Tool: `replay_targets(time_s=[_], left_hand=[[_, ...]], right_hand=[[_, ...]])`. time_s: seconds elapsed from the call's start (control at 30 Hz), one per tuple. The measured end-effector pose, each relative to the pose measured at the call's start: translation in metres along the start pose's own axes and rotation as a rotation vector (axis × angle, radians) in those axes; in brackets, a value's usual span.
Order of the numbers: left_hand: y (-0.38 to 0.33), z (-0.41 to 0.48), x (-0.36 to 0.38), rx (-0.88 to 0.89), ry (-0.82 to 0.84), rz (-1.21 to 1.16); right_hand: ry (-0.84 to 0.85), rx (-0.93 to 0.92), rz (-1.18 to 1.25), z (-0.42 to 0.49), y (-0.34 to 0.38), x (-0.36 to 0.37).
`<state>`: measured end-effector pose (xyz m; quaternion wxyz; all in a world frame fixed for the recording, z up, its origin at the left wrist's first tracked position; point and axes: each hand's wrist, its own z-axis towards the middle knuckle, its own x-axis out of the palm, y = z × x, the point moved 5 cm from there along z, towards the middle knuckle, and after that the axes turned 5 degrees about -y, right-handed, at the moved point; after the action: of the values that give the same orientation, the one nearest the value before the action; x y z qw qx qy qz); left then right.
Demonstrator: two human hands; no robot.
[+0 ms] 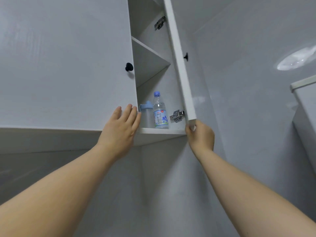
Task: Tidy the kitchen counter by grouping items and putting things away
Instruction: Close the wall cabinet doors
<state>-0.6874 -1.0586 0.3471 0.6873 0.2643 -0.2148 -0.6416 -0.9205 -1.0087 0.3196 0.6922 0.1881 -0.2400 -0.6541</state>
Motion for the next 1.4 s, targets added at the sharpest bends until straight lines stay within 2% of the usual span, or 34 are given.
replay_targets(time_s=[0.1,0.2,0.33,0.5,0.67,0.83,0.97,1.17,1.4], left_hand=[[0.014,-0.009,-0.003,-0.025,-0.083,-0.018],[0.022,-0.014,-0.003,-0.033,-0.068,-0.033],[0.023,-0.014,-0.005,-0.045,-0.016,-0.039],[0.021,-0.014,-0.003,-0.041,-0.011,-0.037],[0.019,-0.015,-0.003,-0.045,-0.008,-0.057],[0.016,-0.014,-0.003,-0.035,-0.012,-0.060],[0.011,-0.013,0.000,-0.070,-0.024,-0.099],[0.000,-0.007,0.004,-0.126,-0.043,-0.113],[-0.002,-0.004,0.010,-0.103,-0.039,-0.040]], right_hand=[[-0.014,-0.035,-0.145,-0.010,0.012,0.006],[-0.060,-0.072,-0.174,-0.014,0.016,0.006],[0.046,-0.280,-0.065,-0.026,0.027,0.012],[0.178,-0.356,0.104,-0.046,0.041,0.012],[0.363,-0.319,0.231,-0.054,0.053,0.017],[0.581,-0.269,0.232,-0.059,0.062,0.027],[0.669,-0.284,0.231,-0.057,0.068,0.033],[0.723,-0.259,0.289,-0.057,0.075,0.041],[0.718,-0.269,0.294,-0.063,0.071,0.054]])
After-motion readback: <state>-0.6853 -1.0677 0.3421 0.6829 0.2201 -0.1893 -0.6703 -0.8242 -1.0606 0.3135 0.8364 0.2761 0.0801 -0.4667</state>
